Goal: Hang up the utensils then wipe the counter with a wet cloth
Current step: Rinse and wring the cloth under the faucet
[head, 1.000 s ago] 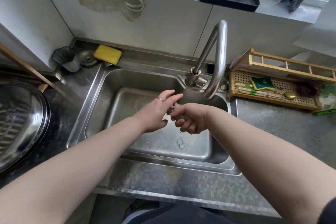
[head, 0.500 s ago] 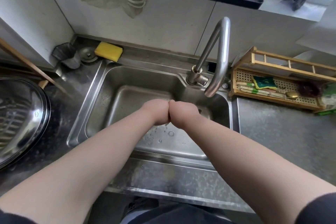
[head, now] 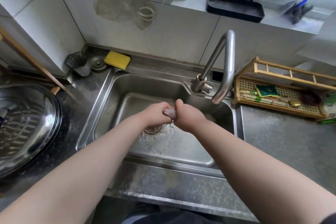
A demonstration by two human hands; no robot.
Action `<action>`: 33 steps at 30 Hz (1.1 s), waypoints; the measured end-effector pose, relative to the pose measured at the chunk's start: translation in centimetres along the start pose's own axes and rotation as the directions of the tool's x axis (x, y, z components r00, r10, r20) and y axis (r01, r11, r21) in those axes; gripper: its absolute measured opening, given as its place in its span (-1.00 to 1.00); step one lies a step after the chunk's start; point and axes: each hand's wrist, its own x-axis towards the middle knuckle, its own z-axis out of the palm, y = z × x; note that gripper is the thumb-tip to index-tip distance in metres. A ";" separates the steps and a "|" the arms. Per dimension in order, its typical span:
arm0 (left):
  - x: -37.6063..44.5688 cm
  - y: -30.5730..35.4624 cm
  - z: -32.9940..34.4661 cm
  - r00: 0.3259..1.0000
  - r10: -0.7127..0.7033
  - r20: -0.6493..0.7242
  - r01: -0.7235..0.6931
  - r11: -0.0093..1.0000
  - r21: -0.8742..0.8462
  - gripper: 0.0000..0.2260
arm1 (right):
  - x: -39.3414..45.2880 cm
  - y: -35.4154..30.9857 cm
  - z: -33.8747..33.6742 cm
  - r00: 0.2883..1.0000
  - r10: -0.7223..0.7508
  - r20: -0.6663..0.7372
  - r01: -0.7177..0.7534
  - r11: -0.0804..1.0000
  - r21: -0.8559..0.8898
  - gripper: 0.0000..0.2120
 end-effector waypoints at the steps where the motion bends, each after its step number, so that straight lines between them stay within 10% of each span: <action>1: -0.6 -0.4 -0.6 0.999 -0.022 -0.028 0.017 0.989 -0.147 -0.78 | -0.2 0.1 -0.4 0.999 0.040 0.027 -0.043 0.991 0.123 -0.66; 6: -2.7 -0.8 -2.9 0.955 0.126 -0.268 -0.226 0.894 -0.387 -0.79 | -1.8 -1.1 -2.5 0.994 0.105 -0.013 -0.081 0.837 0.542 -0.56; 10: -3.4 -0.3 -4.9 0.849 0.264 -0.457 -0.363 0.921 -0.142 -0.78 | -3.2 -2.9 -2.9 0.995 0.102 -0.011 -0.065 0.707 0.705 -0.69; 16: -4.7 0.1 -6.5 0.767 0.535 -0.353 -0.488 0.845 0.219 -0.88 | -5.3 -4.9 -2.0 0.990 0.116 -0.077 0.036 0.322 0.946 -0.73; 24: -6.1 1.3 -5.6 0.774 0.537 -0.335 -0.497 0.843 0.203 -0.83 | -7.3 -6.2 -1.4 0.941 0.265 -0.209 0.127 0.294 0.947 -0.85; 29: -6.3 1.2 -5.4 0.792 0.514 -0.328 -0.476 0.858 0.195 -0.64 | -7.1 -6.3 -1.2 0.779 0.481 -0.402 0.168 0.457 0.874 -0.91; 33: -6.4 -1.3 -6.6 0.831 0.421 -0.363 -0.384 0.907 0.174 -0.48 | -7.1 -4.8 -2.6 0.711 0.637 -0.298 0.197 0.226 0.954 -0.85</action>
